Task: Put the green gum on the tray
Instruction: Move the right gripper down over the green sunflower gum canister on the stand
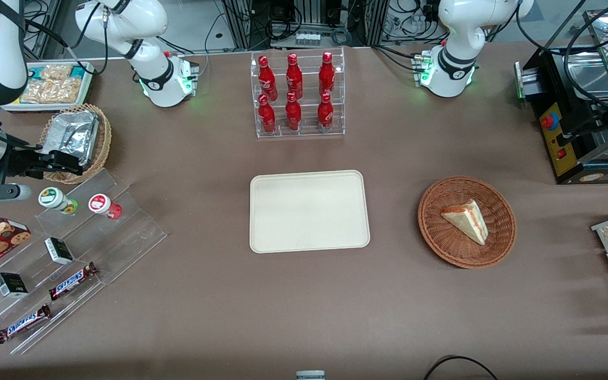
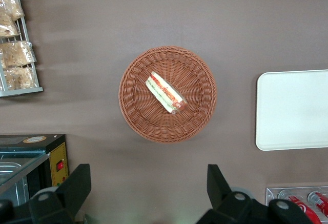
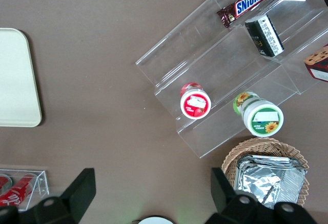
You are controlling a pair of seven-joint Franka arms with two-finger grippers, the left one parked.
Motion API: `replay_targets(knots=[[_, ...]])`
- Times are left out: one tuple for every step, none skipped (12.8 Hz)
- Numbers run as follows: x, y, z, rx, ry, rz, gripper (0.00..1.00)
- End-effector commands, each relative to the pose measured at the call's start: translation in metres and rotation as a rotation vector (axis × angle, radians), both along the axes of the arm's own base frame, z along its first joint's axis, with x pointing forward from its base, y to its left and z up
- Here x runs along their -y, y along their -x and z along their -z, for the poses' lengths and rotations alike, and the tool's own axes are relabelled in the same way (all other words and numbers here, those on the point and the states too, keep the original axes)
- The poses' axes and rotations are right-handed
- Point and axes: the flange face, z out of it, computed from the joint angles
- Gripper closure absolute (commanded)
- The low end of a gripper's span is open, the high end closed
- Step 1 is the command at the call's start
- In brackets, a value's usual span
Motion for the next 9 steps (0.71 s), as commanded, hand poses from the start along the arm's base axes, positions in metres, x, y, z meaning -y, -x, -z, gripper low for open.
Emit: replay_targets(knots=[[0.007,-0.004,-0.008,0.015,0.027,0.011,0.0],[0.012,-0.004,-0.007,0.014,0.037,0.002,0.0],[0.017,-0.006,-0.002,0.014,0.035,-0.009,0.0],[0.026,-0.008,0.007,0.004,0.028,-0.054,0.0],[0.033,-0.007,0.014,0.012,0.019,-0.126,0.0],[0.05,-0.006,0.02,0.024,0.014,-0.153,0.0],[0.059,-0.005,0.028,0.029,0.017,-0.181,0.0],[0.064,-0.006,0.034,0.035,0.047,-0.254,0.0],[0.072,-0.005,0.039,0.033,0.07,-0.349,0.0]])
